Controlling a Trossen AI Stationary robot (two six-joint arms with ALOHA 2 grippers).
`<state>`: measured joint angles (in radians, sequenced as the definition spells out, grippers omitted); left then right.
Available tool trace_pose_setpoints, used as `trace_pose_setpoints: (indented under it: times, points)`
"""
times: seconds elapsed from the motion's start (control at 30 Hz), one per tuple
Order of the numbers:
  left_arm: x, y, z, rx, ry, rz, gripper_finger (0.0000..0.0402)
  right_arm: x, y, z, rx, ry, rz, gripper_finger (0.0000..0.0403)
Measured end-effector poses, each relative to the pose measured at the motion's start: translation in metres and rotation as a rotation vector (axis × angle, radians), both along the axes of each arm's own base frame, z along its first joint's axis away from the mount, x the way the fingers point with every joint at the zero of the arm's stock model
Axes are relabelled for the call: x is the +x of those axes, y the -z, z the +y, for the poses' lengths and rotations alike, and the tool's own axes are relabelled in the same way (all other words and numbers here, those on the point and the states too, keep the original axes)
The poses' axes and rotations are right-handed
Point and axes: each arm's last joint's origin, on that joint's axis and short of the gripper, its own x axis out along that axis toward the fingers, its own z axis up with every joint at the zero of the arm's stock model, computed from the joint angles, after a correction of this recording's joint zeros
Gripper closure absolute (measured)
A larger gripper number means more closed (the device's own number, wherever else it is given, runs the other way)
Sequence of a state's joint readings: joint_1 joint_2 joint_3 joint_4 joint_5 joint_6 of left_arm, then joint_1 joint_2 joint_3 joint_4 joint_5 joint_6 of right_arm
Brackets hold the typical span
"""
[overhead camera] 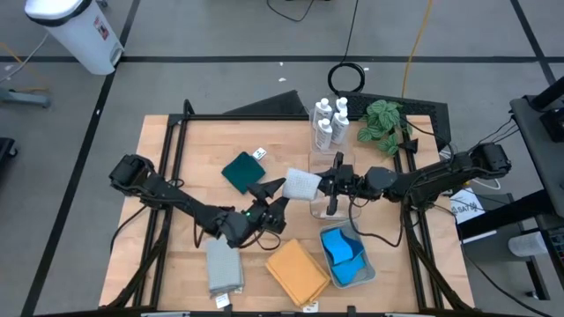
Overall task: Pick & Place Kitchen Items
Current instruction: Put the gray towel into the bottom transparent bin
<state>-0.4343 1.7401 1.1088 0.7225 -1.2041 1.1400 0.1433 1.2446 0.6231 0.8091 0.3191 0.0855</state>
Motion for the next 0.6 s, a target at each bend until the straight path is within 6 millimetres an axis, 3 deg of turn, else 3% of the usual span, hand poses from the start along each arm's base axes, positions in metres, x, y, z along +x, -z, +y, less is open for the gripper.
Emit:
trace_pose_setpoints:
  times: [0.6]
  points:
    - [0.006, 0.004, 0.011, -0.002, 0.018, 0.019, 0.0108, 0.004, 0.005, -0.001, -0.002, 0.001, 0.011, 0.0403]
